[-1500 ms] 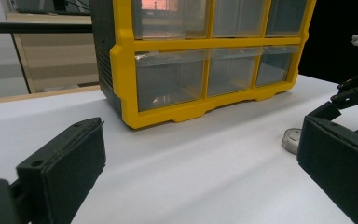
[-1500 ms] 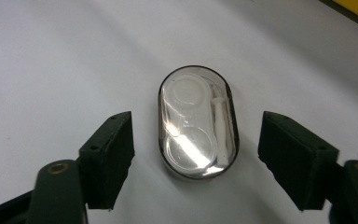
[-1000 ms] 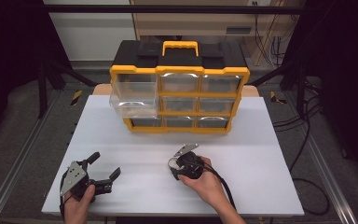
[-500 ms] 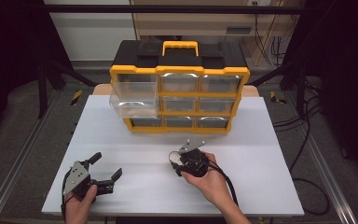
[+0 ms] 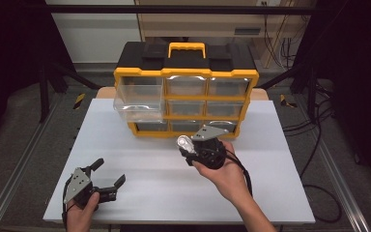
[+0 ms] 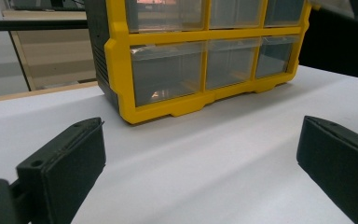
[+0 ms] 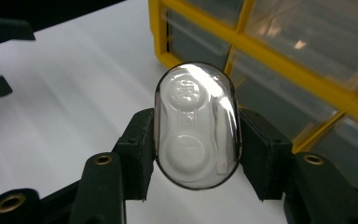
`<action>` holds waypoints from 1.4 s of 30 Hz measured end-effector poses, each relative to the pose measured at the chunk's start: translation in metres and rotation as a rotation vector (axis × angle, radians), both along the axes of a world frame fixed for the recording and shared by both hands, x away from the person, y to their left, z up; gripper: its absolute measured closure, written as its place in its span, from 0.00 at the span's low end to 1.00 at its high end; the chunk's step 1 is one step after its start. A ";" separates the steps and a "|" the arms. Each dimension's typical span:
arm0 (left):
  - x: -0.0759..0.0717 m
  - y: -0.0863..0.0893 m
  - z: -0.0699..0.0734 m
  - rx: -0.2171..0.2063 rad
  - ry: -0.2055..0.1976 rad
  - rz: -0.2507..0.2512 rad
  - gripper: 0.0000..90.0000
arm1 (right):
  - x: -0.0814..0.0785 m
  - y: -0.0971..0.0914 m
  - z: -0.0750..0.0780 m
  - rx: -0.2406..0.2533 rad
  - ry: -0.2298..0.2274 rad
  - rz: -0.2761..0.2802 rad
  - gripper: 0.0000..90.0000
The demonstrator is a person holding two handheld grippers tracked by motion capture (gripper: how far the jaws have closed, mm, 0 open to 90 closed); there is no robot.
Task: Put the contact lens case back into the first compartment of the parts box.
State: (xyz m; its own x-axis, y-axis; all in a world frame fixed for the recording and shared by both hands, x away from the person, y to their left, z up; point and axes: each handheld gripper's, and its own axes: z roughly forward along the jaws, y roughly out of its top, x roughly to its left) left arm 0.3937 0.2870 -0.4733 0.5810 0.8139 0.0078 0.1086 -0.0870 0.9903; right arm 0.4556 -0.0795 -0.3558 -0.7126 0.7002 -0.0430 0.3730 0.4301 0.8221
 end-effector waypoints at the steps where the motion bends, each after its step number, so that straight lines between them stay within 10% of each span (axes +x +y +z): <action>1: 0.000 0.000 0.000 0.001 0.000 0.000 0.01 | 0.001 0.000 0.008 -0.002 -0.014 -0.001 0.55; 18: 0.001 0.002 0.000 -0.003 0.000 0.002 0.01 | 0.016 0.004 0.097 -0.037 -0.153 -0.030 0.55; 24: 0.001 0.001 0.000 -0.002 0.000 0.001 0.01 | 0.021 0.009 0.109 -0.083 -0.187 -0.029 0.55; 42: 0.002 0.001 0.000 -0.005 0.001 -0.002 0.01 | 0.031 0.018 0.147 -0.014 -0.233 -0.032 0.55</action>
State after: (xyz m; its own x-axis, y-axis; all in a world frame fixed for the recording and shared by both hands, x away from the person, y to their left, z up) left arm 0.3958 0.2878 -0.4736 0.5826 0.8127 0.0033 0.1097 -0.0827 0.9905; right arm 0.4864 -0.0616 -0.2083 -0.6598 0.7204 -0.2136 0.1876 0.4332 0.8815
